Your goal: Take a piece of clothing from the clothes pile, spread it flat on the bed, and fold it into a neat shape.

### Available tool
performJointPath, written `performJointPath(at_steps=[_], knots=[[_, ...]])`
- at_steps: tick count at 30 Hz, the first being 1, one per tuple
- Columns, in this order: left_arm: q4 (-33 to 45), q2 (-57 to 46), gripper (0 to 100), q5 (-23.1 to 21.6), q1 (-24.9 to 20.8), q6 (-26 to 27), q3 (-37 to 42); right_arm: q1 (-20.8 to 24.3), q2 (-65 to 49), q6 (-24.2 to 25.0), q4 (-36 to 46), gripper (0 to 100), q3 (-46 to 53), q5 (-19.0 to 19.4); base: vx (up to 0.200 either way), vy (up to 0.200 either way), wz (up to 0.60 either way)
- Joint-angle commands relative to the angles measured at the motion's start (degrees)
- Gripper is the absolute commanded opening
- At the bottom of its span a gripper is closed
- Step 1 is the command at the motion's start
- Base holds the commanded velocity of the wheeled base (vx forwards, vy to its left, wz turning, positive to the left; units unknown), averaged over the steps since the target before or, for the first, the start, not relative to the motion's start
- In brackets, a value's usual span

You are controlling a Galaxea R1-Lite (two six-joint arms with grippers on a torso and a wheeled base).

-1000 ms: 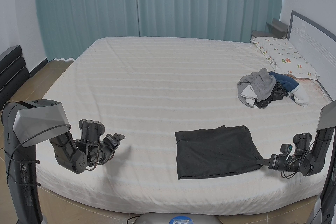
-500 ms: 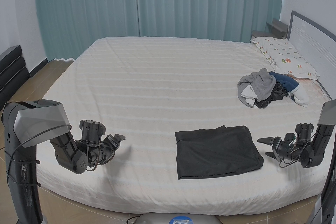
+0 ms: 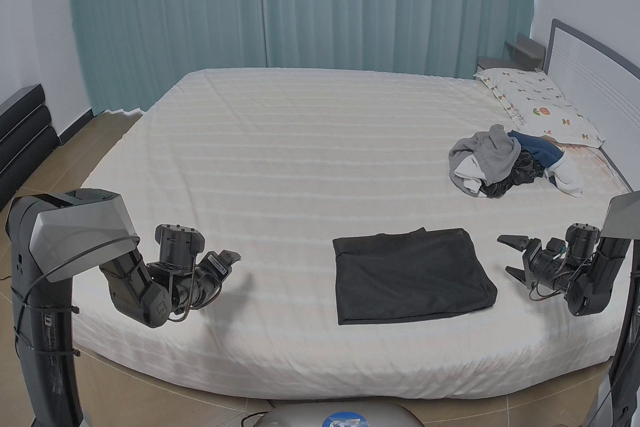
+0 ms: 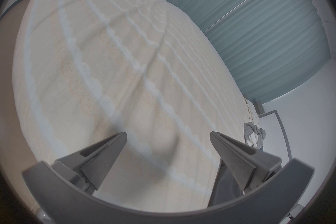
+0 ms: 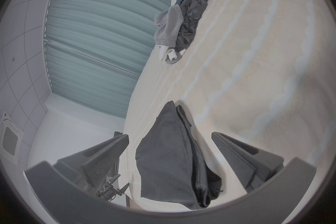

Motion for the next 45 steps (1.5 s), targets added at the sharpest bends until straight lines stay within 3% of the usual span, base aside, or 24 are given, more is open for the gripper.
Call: performJointPath(at_steps=[1,29,35,42,45], knots=[[0.1,0.3,100,0.0,-0.9,-0.2,-1.4,0.0,1.2,0.0,-0.1,100,0.0,0.0,0.0,-0.2,0.0],[-0.1,1.2,100,-0.1,-1.7,-0.7,-3.3,0.1,1.4,-0.2,-0.3,100,0.4,-0.1,0.0,-0.2,0.0],[0.7,2.4,100,-1.0,-1.5,-0.8,-6.6,0.2,1.5,-0.7,-0.3,100,0.5,-0.1,0.0,0.0,0.0],[0.9,3.0,100,-2.0,-2.3,3.1,-8.7,0.2,1.6,-1.3,-0.3,100,0.5,-0.1,0.0,0.0,0.0],[0.2,5.8,100,-4.0,-4.3,9.9,-10.5,0.2,1.7,-2.2,-0.3,100,0.7,-0.1,0.0,0.0,0.0]])
